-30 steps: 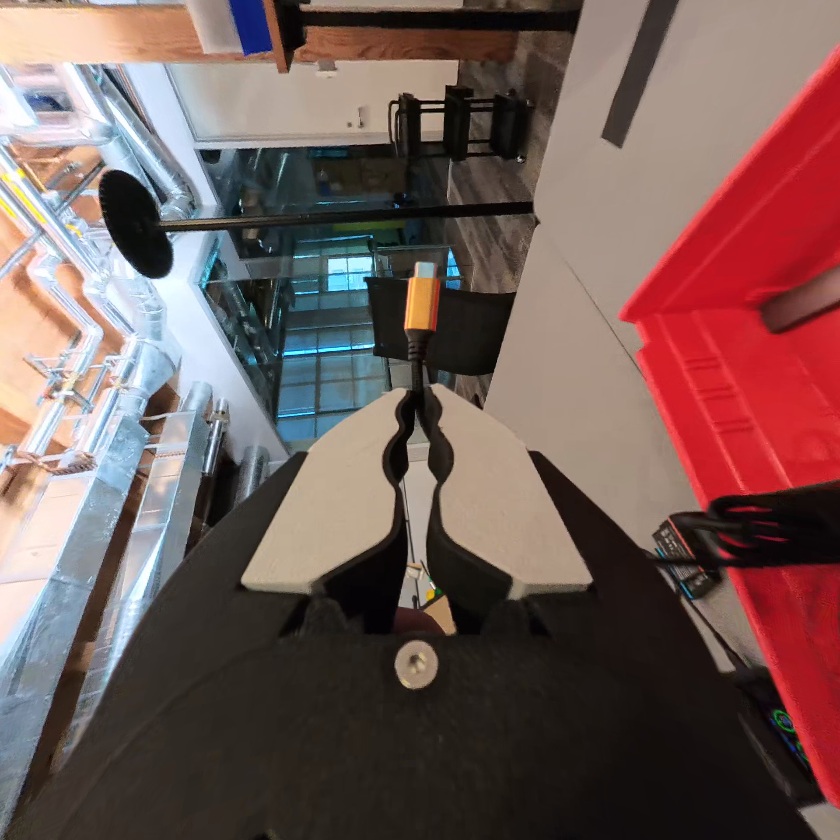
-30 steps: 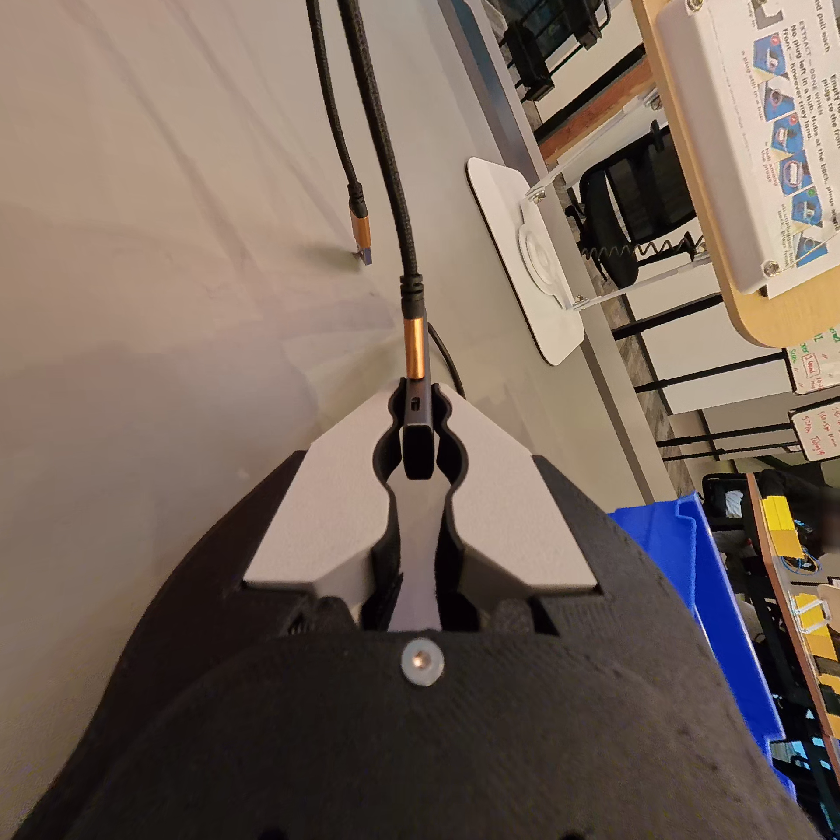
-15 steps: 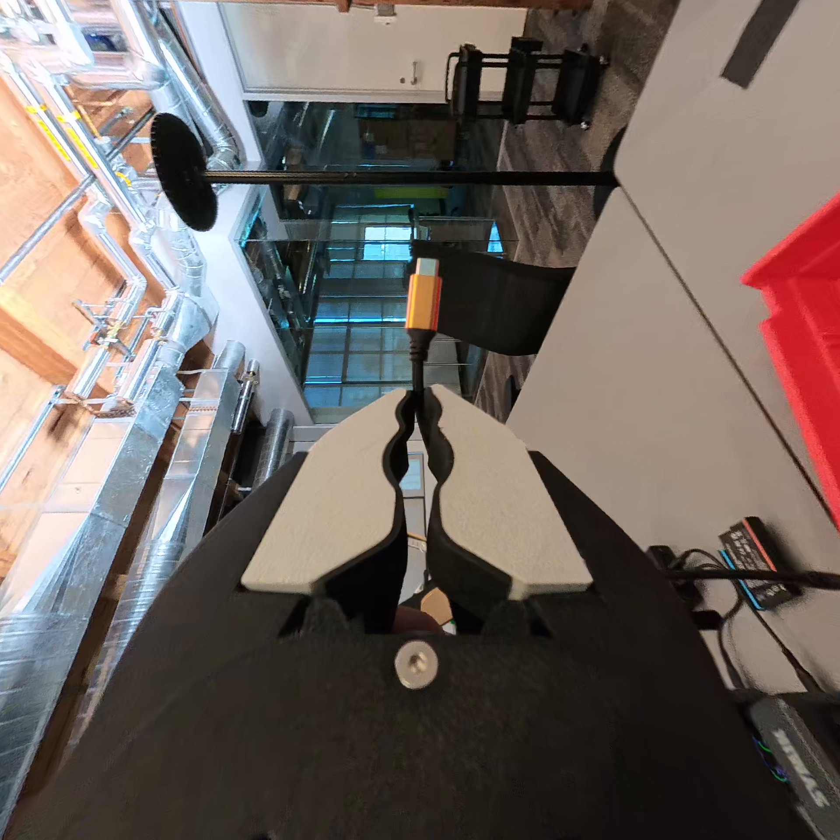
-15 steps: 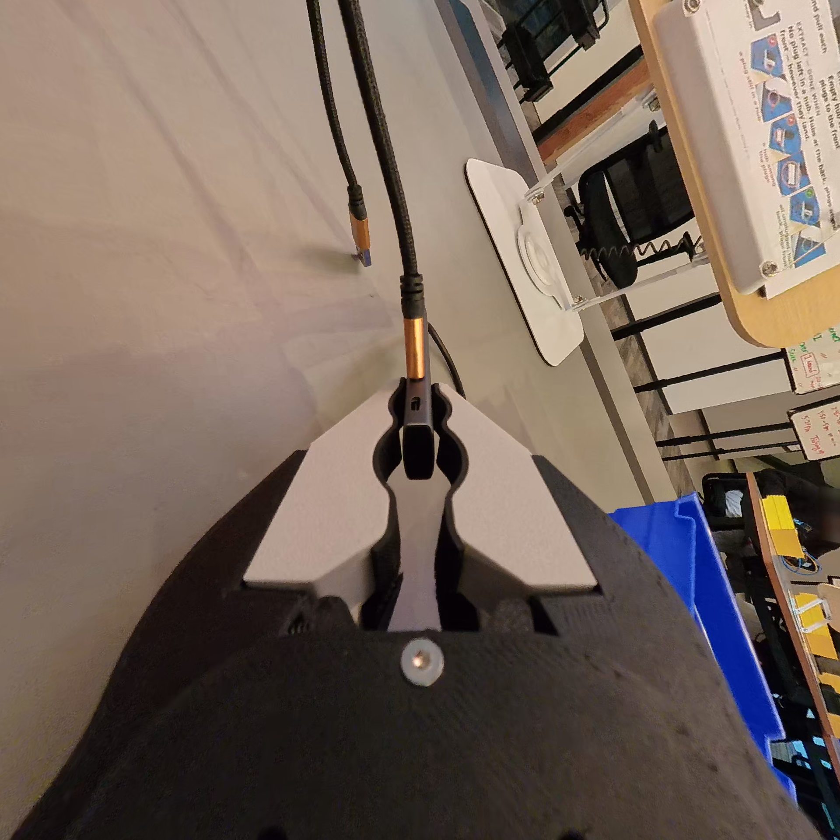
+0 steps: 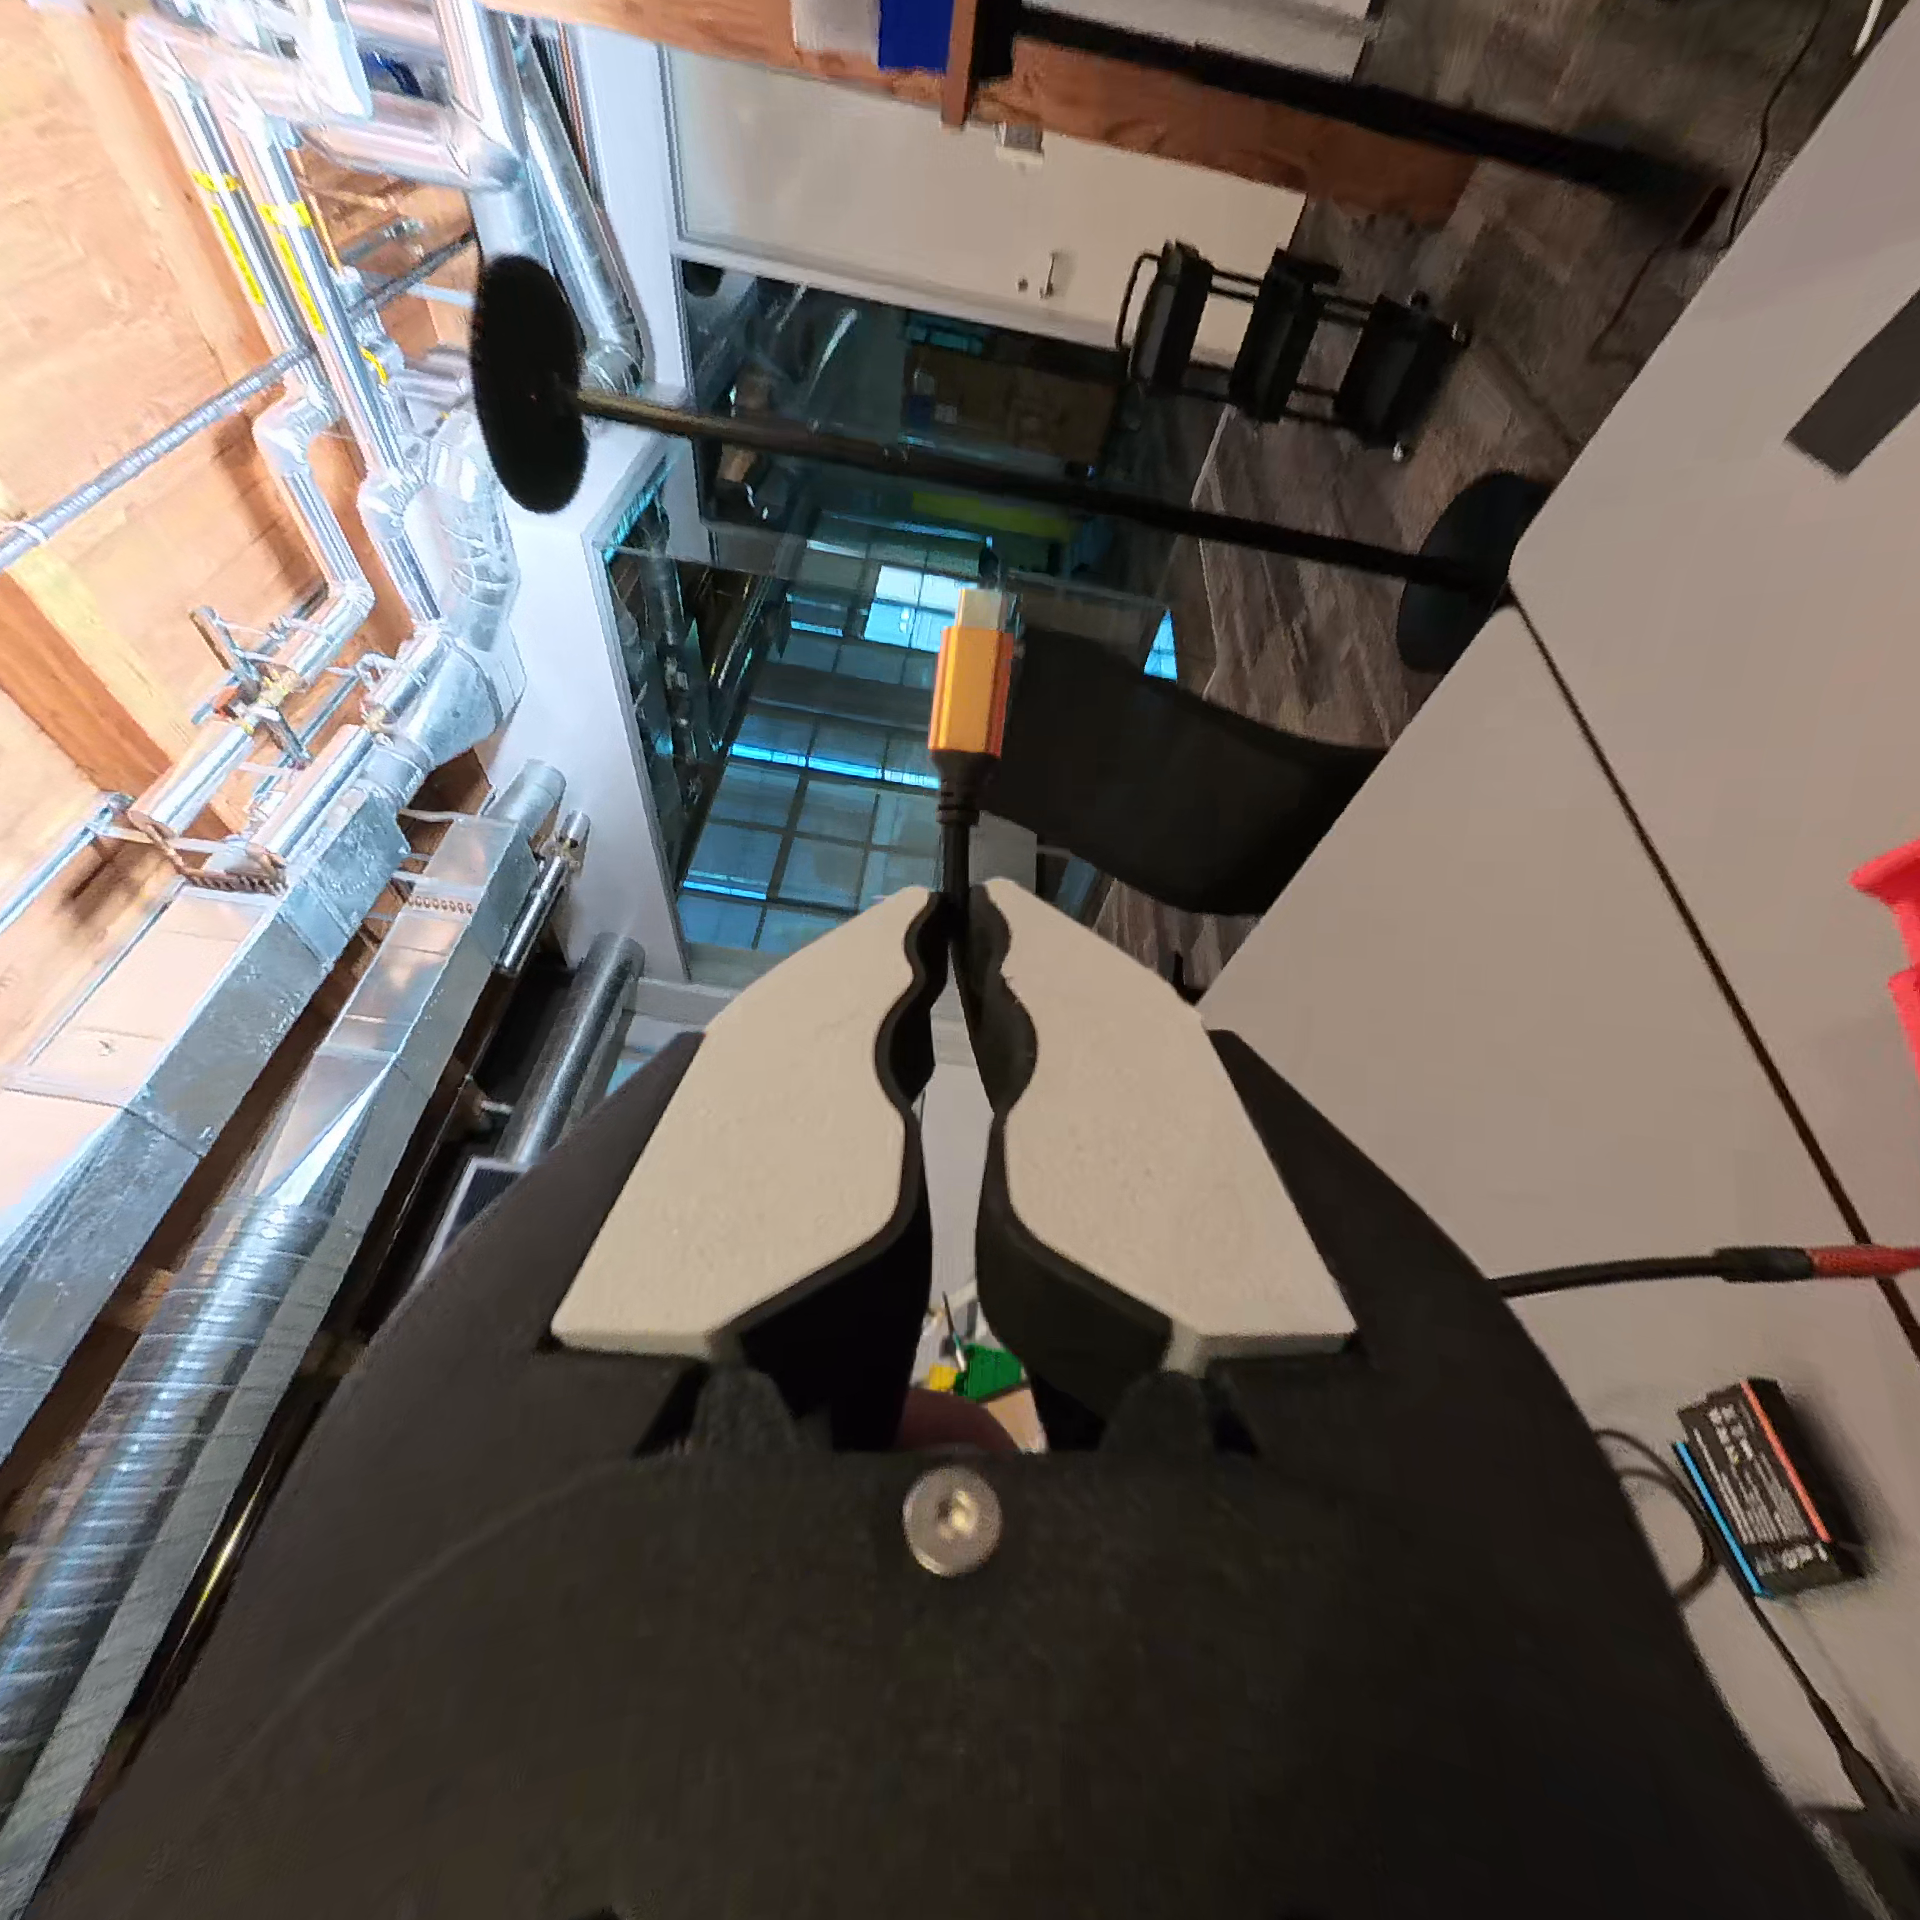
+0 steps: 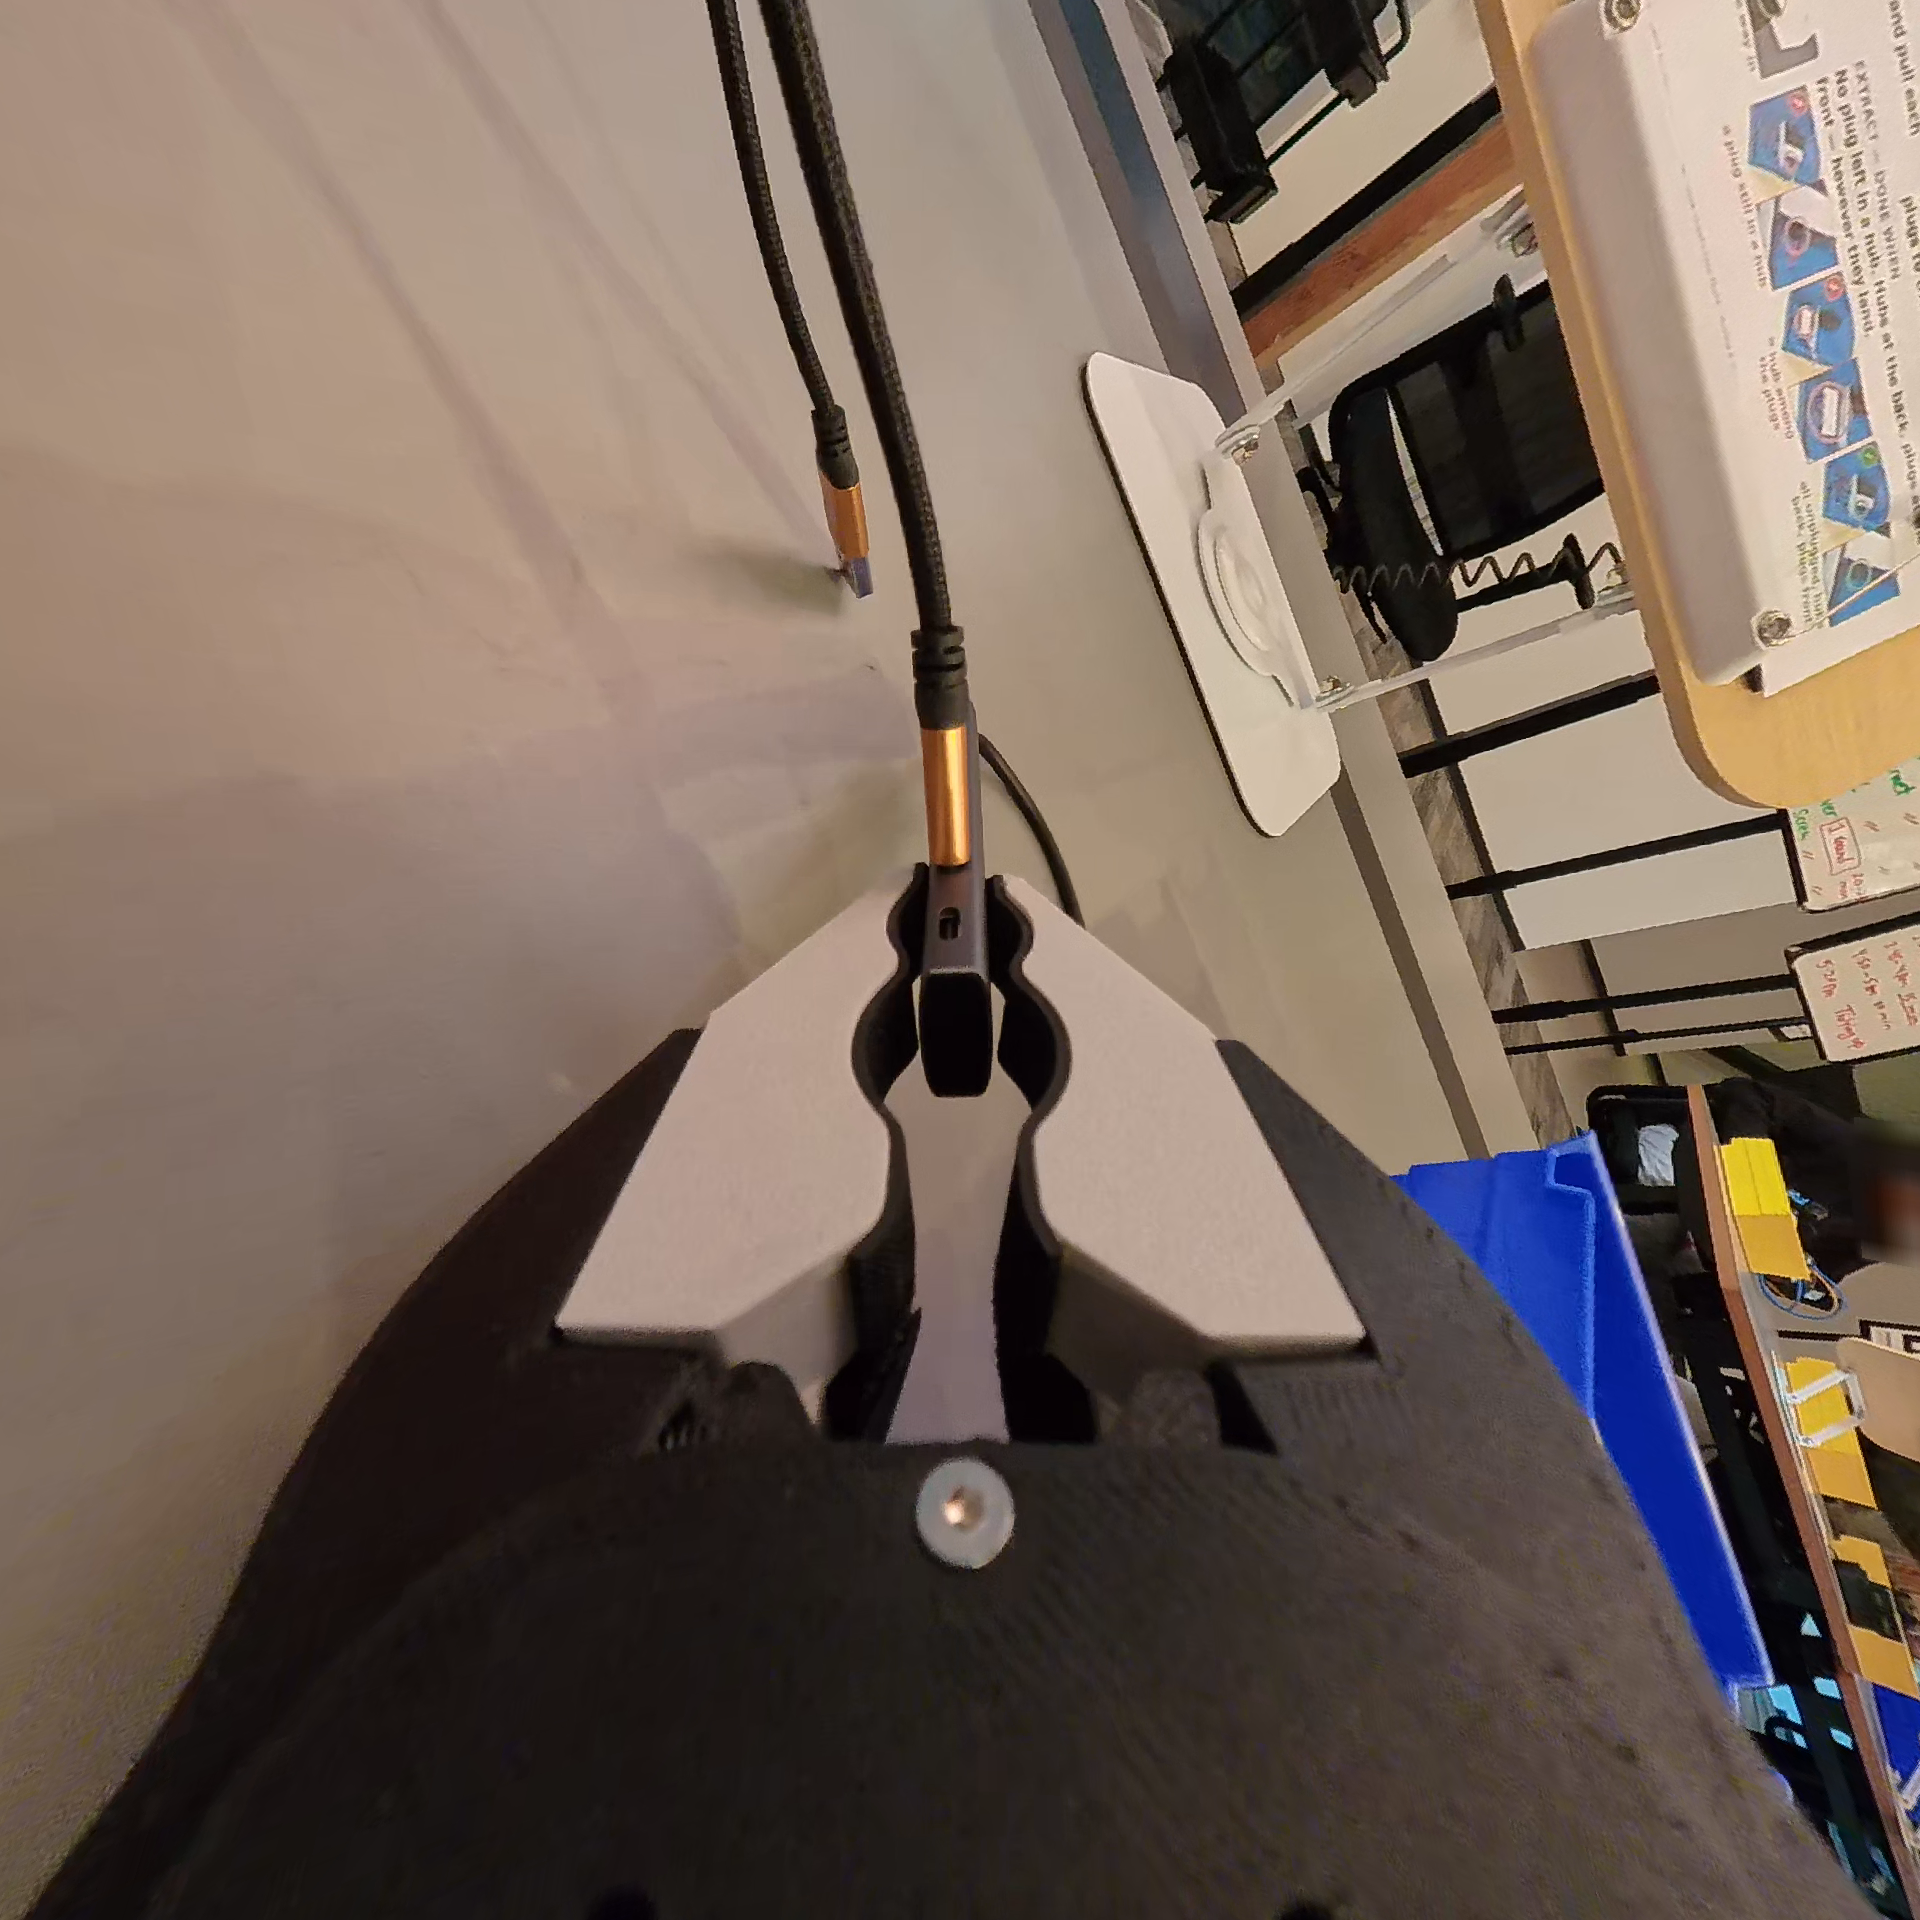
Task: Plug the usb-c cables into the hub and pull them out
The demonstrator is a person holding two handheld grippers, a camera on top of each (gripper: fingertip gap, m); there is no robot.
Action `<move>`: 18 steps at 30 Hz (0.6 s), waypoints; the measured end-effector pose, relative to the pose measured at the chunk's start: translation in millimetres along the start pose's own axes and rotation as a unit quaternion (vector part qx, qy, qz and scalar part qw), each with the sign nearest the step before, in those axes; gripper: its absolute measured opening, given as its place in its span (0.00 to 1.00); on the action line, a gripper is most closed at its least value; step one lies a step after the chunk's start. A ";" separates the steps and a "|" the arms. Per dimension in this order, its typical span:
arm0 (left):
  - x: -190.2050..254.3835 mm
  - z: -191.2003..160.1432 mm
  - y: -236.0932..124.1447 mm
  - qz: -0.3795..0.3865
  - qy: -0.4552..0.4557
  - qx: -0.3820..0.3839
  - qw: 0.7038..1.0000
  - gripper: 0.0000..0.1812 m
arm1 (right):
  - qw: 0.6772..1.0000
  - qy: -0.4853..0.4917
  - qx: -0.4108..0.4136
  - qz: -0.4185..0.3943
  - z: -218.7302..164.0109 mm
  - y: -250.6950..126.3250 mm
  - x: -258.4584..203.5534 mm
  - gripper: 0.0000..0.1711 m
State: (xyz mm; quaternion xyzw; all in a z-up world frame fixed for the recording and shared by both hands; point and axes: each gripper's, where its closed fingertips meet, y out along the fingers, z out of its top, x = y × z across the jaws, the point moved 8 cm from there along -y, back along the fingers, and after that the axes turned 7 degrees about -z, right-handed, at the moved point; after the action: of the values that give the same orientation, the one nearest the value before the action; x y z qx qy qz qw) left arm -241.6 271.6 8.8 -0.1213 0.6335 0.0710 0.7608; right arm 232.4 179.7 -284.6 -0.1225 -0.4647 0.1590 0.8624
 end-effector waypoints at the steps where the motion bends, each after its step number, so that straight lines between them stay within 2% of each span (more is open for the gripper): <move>1: -2.3 10.0 -4.7 0.000 0.000 0.013 1.000 0.02 | 1.000 -0.001 0.000 0.000 -0.1 -0.2 -0.3 0.04; 6: -0.6 71.6 -35.7 -0.056 0.003 0.099 0.994 0.01 | 1.000 0.000 -0.001 0.000 -0.7 -0.7 -0.6 0.04; 9: 20.1 107.1 -52.1 -0.136 0.005 0.137 0.981 0.02 | 1.000 0.001 0.000 0.000 -1.1 -0.9 -0.6 0.04; 13: 64.7 144.9 -65.8 -0.240 0.012 0.176 0.955 0.01 | 1.000 0.000 0.000 0.000 -1.1 -1.2 -0.7 0.04; 18: 138.3 164.3 -66.8 -0.386 -0.002 0.157 0.909 0.01 | 1.000 0.001 0.001 0.000 -1.5 -0.9 -1.4 0.04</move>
State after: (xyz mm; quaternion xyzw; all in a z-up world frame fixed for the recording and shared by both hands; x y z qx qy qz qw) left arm -42.7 246.3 -93.0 -0.2353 0.5386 -0.3278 0.7397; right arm 233.0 178.2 -286.1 -0.1219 -0.4640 0.1592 0.8628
